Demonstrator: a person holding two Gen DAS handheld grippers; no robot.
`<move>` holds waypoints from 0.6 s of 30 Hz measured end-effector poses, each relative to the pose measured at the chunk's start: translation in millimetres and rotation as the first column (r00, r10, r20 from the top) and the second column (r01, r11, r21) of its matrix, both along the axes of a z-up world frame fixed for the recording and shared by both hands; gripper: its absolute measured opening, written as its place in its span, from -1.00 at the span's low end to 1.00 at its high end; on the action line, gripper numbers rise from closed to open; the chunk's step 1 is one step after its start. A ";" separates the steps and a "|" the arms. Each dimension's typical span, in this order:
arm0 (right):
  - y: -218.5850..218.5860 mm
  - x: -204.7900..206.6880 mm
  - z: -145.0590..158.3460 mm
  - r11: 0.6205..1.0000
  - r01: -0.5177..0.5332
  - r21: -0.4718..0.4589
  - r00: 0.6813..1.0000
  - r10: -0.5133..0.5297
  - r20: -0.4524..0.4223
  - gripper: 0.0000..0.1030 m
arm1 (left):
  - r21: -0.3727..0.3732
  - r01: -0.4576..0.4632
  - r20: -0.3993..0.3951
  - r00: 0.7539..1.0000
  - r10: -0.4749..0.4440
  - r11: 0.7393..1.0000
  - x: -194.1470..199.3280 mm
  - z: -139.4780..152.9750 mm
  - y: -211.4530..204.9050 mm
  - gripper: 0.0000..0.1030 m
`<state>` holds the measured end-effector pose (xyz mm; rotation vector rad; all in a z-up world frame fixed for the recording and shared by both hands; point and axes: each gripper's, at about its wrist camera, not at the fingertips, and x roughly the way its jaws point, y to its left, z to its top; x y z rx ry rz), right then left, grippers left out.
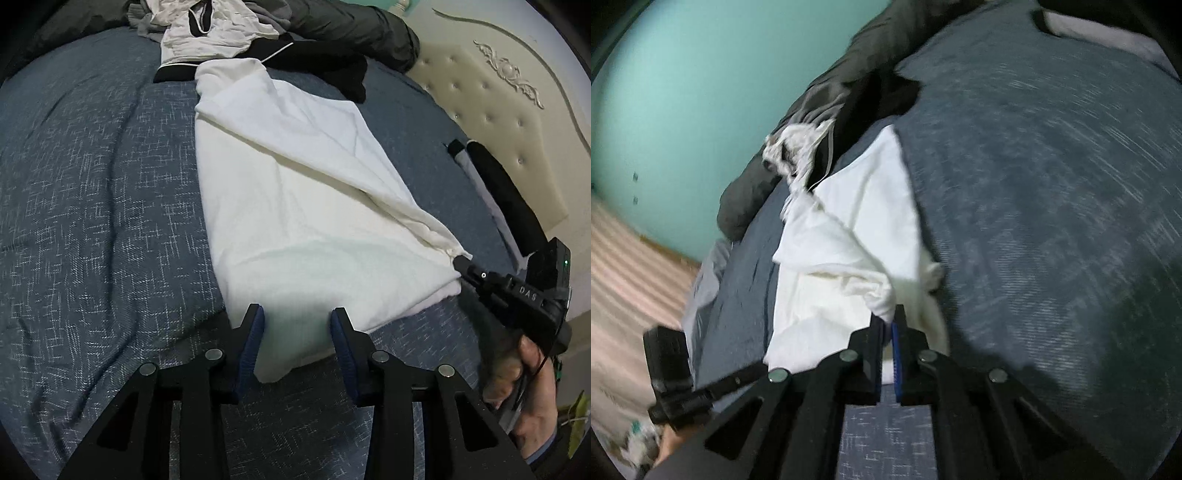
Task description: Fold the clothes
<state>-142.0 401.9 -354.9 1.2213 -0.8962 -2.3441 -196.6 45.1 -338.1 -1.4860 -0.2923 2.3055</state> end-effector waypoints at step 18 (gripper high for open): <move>13.6 14.4 5.0 0.998 0.044 -0.036 0.999 -0.044 0.018 -0.95 | 0.080 0.014 -0.036 0.999 -0.012 0.997 6.7 -3.7 -10.2 -0.22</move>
